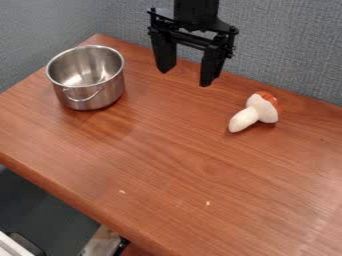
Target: Put the mushroom in the metal pot
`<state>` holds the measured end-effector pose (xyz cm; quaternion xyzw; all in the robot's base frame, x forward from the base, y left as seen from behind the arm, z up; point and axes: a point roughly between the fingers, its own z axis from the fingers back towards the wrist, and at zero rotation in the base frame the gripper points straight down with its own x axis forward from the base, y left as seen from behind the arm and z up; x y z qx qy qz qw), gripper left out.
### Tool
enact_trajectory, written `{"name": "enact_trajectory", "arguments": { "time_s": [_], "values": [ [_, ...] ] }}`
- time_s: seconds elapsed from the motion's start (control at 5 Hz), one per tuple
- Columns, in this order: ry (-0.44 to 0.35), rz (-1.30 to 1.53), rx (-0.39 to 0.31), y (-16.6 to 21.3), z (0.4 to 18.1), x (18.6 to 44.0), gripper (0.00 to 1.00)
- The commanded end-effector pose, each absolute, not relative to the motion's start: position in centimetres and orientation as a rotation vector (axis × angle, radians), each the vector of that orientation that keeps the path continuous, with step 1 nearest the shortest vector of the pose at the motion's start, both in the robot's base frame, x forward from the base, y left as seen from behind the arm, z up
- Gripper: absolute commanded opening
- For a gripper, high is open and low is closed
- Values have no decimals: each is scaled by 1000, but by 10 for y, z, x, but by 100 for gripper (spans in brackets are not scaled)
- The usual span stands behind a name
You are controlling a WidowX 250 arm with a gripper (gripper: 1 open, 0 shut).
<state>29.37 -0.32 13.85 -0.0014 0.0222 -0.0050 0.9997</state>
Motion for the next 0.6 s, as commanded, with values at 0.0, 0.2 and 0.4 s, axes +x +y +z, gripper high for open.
{"name": "enact_trajectory", "arguments": {
  "time_s": [0.0,0.2,0.4],
  "values": [
    [75,-1,4,2,129,283,100],
    [83,-77,2,-10,125,287,100],
    [88,-142,2,-19,121,292,100]
  ]
}}
